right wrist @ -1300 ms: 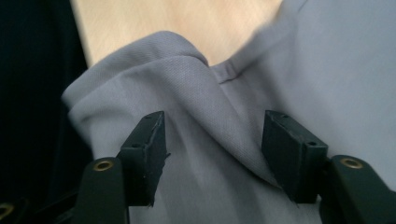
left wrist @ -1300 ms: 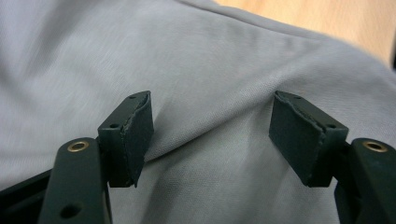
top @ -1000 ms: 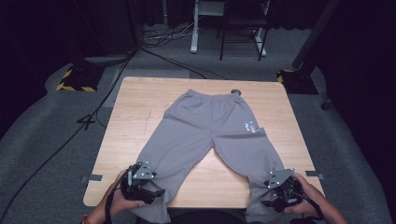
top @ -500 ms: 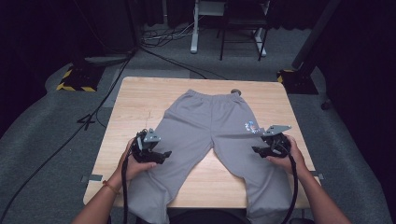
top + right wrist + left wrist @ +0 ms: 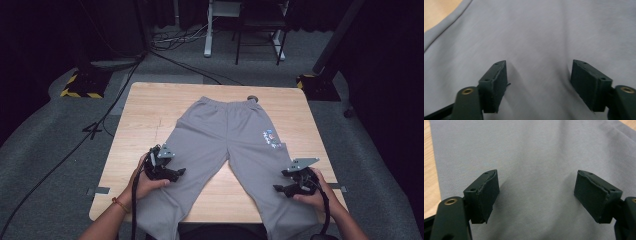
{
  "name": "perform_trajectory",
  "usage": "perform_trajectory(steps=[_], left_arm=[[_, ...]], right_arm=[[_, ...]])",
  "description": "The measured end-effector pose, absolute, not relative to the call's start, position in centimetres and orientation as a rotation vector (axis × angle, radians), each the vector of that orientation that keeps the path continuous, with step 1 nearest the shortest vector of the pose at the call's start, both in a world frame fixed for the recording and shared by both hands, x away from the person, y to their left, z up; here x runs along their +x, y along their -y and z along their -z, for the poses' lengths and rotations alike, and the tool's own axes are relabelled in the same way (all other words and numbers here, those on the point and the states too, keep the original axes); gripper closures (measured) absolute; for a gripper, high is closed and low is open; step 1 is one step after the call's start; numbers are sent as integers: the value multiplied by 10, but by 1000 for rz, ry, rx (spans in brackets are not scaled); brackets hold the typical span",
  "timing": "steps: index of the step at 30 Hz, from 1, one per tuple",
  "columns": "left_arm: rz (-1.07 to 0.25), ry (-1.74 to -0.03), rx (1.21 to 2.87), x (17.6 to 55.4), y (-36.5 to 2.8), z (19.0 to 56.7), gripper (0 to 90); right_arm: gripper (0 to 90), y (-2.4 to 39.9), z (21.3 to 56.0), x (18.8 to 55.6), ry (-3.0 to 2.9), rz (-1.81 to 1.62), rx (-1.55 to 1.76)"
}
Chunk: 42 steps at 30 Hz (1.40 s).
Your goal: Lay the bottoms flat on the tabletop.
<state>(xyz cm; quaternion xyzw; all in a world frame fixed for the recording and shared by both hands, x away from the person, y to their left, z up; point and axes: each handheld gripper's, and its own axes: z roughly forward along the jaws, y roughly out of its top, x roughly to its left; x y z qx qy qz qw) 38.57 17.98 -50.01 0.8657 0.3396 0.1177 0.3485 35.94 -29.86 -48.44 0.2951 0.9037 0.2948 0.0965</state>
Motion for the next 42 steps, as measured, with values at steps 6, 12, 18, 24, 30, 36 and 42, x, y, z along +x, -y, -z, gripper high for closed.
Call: perform_trajectory(steps=[6, 12, 18, 24, 30, 36, 42], left_arm=[[-275, -846, 2263, 365, -171, 499, 201], [-266, -805, 2294, 350, -169, 490, 202], [-374, -849, 2250, 343, -197, 473, 193], [-500, -939, 2246, 337, -239, 472, 188], [-538, -1022, 2283, 334, -264, 488, 185], [-487, -1073, 2213, 327, -285, 498, 179], [-425, -1119, 2148, 326, -292, 504, 171]], right_arm=[[267, 293, 482, 329, -2760, -826, 770], [270, 294, 477, 331, -2700, -852, 764], [253, 323, 457, 349, -2475, -917, 857], [237, 366, 462, 357, -2334, -900, 1024], [224, 400, 489, 356, -2229, -954, 1241], [223, 408, 498, 352, -2196, -1013, 1290], [215, 402, 503, 352, -2199, -976, 1279]])
